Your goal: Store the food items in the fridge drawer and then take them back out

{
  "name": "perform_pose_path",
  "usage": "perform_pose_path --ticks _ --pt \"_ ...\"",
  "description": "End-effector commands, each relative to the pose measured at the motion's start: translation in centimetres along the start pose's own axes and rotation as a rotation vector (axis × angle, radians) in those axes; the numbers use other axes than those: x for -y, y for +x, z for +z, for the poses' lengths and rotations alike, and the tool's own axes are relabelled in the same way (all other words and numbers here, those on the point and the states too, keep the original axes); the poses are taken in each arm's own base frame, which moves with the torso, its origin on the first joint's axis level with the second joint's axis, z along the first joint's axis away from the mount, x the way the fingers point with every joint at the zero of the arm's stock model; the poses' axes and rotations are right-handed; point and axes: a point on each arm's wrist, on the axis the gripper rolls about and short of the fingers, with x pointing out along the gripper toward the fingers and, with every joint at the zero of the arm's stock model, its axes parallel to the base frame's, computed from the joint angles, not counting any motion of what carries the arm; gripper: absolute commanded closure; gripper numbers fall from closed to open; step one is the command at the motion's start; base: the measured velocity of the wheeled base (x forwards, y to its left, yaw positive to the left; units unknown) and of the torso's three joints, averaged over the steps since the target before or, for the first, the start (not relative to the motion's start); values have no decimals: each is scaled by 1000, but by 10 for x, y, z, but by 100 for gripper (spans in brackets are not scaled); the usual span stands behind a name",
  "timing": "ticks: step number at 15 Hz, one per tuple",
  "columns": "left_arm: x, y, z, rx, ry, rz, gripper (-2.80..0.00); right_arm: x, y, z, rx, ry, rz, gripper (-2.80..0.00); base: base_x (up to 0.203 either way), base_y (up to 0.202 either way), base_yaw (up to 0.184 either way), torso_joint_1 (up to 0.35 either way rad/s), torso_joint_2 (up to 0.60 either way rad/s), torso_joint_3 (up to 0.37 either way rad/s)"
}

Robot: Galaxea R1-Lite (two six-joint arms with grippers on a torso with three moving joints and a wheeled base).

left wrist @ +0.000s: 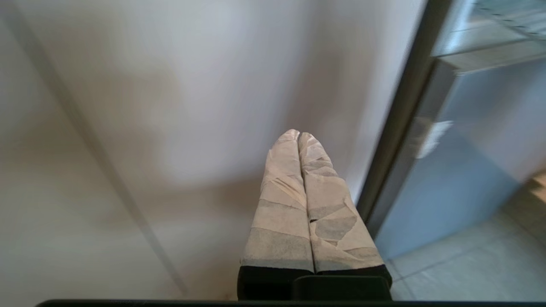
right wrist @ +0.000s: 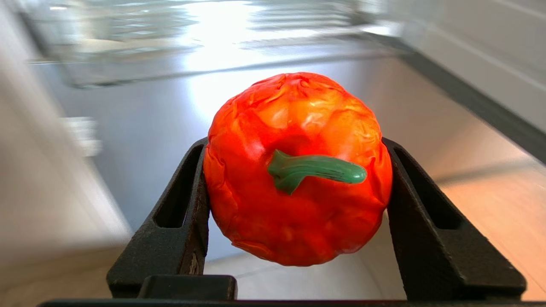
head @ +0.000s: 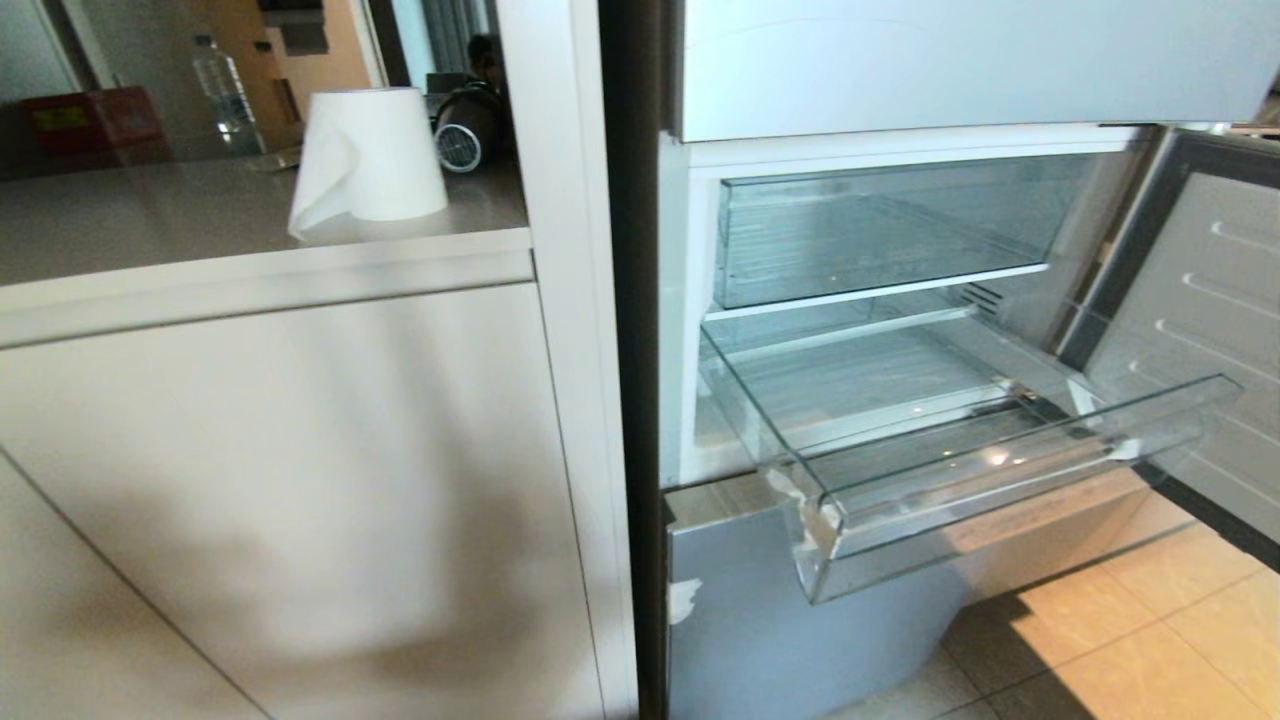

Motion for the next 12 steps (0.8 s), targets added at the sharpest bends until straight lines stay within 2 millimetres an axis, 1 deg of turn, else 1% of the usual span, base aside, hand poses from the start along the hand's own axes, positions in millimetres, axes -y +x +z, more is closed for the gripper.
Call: perform_pose_path --ticks 1,12 --pt "0 0 0 -1 0 0 0 0 0 0 -2 0 1 0 -1 6 -178 -2 0 3" --pt "0 0 0 -1 0 0 0 0 0 0 0 -6 7 0 -1 8 -175 2 1 2"
